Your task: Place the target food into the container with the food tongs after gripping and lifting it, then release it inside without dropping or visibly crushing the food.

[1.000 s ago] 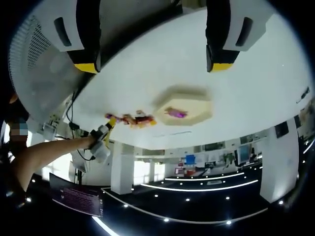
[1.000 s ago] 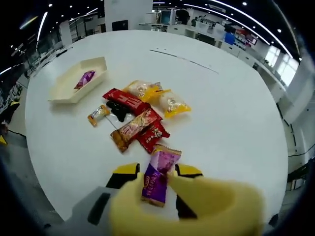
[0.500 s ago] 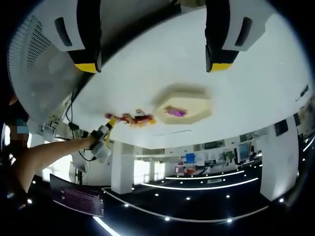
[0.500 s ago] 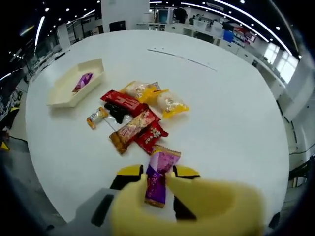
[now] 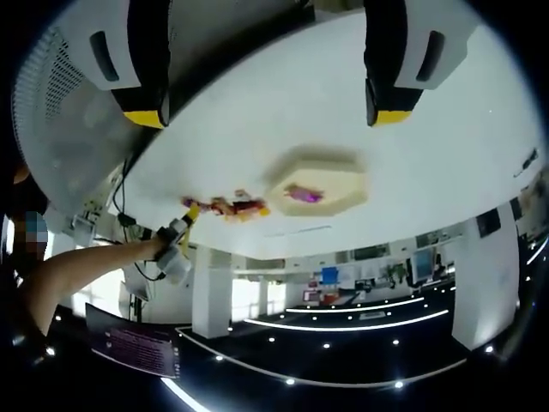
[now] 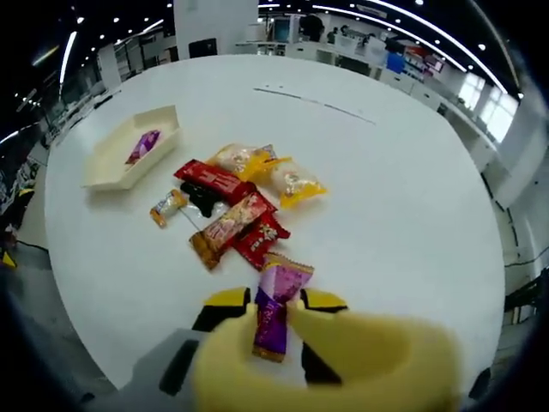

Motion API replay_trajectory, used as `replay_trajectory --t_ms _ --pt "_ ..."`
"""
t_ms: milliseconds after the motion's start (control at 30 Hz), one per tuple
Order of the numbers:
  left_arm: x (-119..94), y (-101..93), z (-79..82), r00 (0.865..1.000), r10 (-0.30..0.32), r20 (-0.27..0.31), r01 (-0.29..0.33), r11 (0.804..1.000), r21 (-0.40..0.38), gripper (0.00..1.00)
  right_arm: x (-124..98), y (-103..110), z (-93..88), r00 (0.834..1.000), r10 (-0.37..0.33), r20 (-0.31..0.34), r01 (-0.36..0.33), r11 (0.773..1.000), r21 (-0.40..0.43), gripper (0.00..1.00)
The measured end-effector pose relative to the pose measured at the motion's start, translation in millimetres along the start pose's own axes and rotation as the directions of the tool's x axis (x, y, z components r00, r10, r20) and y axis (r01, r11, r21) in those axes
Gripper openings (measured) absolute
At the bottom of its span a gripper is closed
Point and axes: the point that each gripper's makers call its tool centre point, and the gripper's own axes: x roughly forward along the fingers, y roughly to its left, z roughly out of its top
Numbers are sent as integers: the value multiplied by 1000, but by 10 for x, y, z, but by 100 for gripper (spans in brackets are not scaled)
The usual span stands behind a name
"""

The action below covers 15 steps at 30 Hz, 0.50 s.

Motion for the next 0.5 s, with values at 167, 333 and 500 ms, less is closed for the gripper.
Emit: replay_trajectory --t_ms 167,333,500 --pt "-6 12 22 1000 7 14 -7 1000 -5 94 -13 12 -6 1000 -4 7 4 1000 4 21" --pt "-10 18 32 1000 11 20 -11 1000 -10 95 -56 0 25 1000 -9 12 9 1000 2 21" --pt "-15 13 62 999 7 39 -7 1000 -25 97 -154 -28 111 999 -15 30 15 1000 -2 21"
